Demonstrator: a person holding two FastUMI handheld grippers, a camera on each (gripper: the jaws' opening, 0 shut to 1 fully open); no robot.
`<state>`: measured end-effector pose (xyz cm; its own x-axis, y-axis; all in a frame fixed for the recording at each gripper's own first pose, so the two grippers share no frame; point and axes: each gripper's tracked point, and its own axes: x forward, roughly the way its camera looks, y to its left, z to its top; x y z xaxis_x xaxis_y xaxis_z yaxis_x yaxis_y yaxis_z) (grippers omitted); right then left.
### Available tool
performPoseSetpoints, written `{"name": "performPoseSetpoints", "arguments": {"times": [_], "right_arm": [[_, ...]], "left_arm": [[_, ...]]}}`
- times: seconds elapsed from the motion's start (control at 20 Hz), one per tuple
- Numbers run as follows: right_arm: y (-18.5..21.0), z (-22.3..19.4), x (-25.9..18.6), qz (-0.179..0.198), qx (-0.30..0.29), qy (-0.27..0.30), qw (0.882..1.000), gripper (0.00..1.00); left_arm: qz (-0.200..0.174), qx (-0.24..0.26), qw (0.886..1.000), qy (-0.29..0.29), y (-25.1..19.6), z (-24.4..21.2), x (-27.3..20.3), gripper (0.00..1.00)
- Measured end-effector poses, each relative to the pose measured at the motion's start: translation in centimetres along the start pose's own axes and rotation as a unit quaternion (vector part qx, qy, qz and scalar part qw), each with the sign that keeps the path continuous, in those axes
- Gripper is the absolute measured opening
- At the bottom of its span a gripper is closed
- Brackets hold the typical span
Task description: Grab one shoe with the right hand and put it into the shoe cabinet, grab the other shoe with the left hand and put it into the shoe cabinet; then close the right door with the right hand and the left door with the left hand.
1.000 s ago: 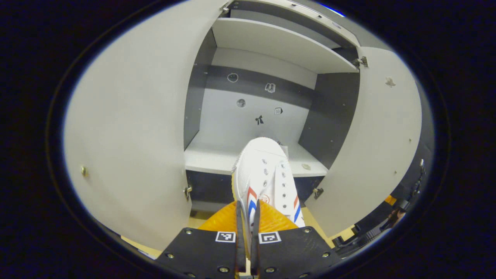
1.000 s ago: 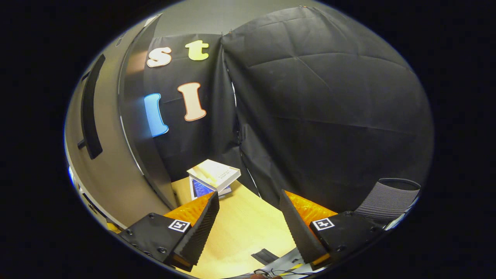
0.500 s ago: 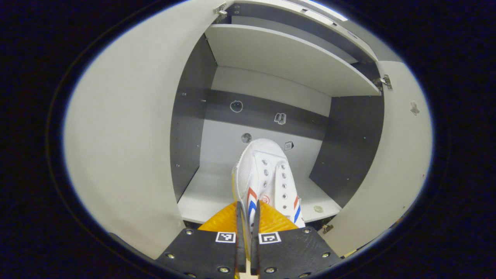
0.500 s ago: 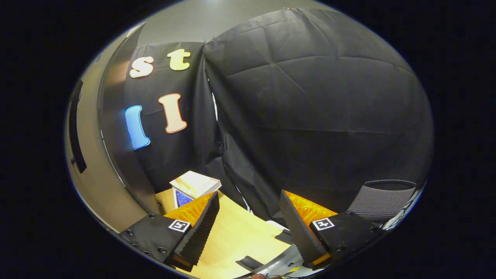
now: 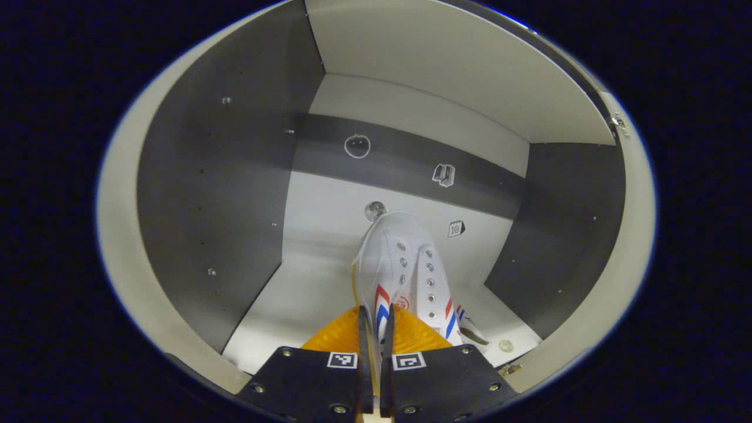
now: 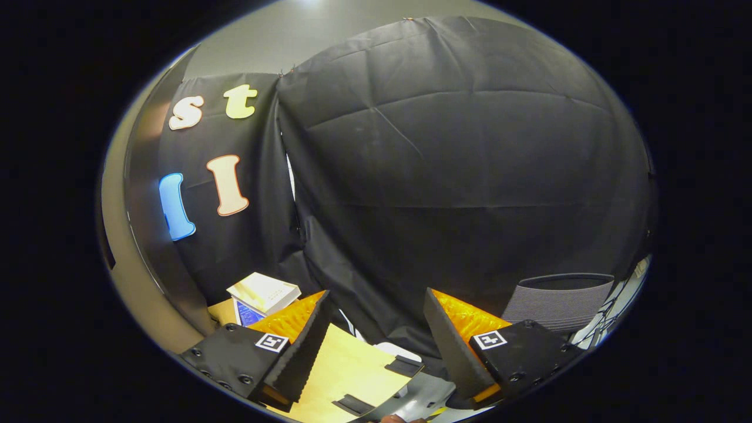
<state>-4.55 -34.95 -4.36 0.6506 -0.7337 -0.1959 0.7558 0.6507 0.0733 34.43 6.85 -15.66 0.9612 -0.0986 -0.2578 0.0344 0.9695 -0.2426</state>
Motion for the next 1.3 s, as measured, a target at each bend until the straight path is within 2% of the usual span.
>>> {"name": "performPoseSetpoints", "arguments": {"times": [0.1,0.15,0.2,0.25,0.4,0.5,0.55,0.65,0.7,0.75,0.8,0.85,0.9,0.95,1.05,1.1,1.2,1.3], "right_arm": [[-0.3,-0.3,-0.2,-0.004,0.011,0.002,1.0,0.98],[-0.2,-0.5,-0.2,-0.005,0.018,0.004,1.0,0.92],[0.0,-1.0,-0.1,-0.004,0.024,0.007,1.0,0.92],[0.3,-1.3,-0.1,-0.001,0.028,0.011,1.0,0.98],[1.1,-2.1,-0.1,0.003,0.013,0.011,1.0,0.98],[1.6,-2.2,0.0,0.006,-0.01,0.008,1.0,0.98],[2.0,-2.1,0.0,0.011,-0.016,0.007,1.0,0.98],[2.9,-2.0,0.0,0.021,-0.016,0.006,1.0,0.98],[3.1,-1.9,0.0,0.025,-0.013,0.006,1.0,0.92],[3.3,-1.9,0.2,0.028,-0.01,0.004,1.0,0.92],[3.5,-2.1,0.5,0.03,-0.008,0.007,0.999,0.92],[3.7,-2.4,0.5,0.034,-0.008,0.012,0.999,0.98],[4.1,-2.5,0.6,0.039,-0.006,0.014,0.999,0.98],[4.4,-2.4,0.5,0.046,-0.005,0.014,0.999,0.93],[5.3,-2.0,0.7,0.064,-0.009,0.013,0.998,0.93],[5.6,-1.8,0.9,0.072,-0.012,0.012,0.997,0.98],[6.2,-0.8,1.3,0.08,-0.015,0.006,0.997,0.98],[7.2,0.4,1.7,0.093,-0.012,-0.001,0.996,0.98]], "left_arm": [[0.0,0.006,1.0,0.02,0.0,0.0,0.4,0.06],[0.0,0.018,0.999,0.029,-0.1,0.1,0.4,0.07],[0.0,0.032,0.999,0.038,-0.1,0.4,0.2,0.07],[-0.001,0.038,0.998,0.042,-0.2,0.9,0.3,0.07],[0.01,0.034,0.998,0.059,0.0,0.2,0.5,0.07],[0.019,0.04,0.997,0.061,-0.4,-0.2,0.5,0.07],[0.022,0.043,0.997,0.064,-0.4,-0.4,0.4,0.13],[0.024,0.047,0.997,0.065,-0.4,-0.3,0.3,0.13],[0.019,0.045,0.997,0.061,-0.6,-0.1,0.1,0.15],[0.023,0.051,0.997,0.043,-0.6,0.9,-0.3,0.14],[0.031,0.066,0.997,0.018,-0.6,2.4,-0.9,0.18],[0.044,0.086,0.995,-0.006,-0.3,4.0,-1.5,0.27],[0.048,0.103,0.993,-0.024,-0.3,4.9,-2.2,0.28],[0.048,0.119,0.991,-0.038,-0.8,5.9,-3.4,0.33],[0.041,0.148,0.986,-0.066,-2.3,6.6,-5.5,0.74],[0.049,0.163,0.982,-0.086,-2.6,7.2,-7.0,0.94],[0.076,0.191,0.97,-0.13,-2.9,8.5,-10.5,0.94],[0.067,0.196,0.968,-0.143,-4.5,8.3,-13.4,0.94]]}}
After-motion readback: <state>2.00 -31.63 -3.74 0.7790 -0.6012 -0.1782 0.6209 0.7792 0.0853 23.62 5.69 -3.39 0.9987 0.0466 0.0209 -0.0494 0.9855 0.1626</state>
